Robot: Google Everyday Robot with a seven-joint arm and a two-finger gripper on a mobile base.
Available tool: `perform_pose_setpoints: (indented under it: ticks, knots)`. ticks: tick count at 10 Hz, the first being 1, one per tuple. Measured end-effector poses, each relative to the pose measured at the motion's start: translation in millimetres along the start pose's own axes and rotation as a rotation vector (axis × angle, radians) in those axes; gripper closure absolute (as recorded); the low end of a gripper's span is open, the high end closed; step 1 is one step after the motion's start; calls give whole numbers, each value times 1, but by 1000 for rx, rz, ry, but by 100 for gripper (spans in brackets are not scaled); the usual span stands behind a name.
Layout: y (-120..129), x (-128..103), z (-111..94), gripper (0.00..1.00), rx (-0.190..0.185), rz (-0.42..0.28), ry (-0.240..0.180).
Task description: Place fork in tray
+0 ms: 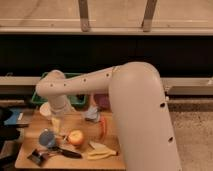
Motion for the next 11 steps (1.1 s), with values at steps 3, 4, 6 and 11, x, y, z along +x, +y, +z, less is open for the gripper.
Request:
perform_pose_setpoints:
  ticks: [3,4,6,11]
  knots:
    - [1,-1,0,20,0,-4,2]
    - [1,-1,0,20,-2,-6,6]
    - [7,-10,14,20,-18,-24,51]
    - [25,8,53,20,-47,4,153]
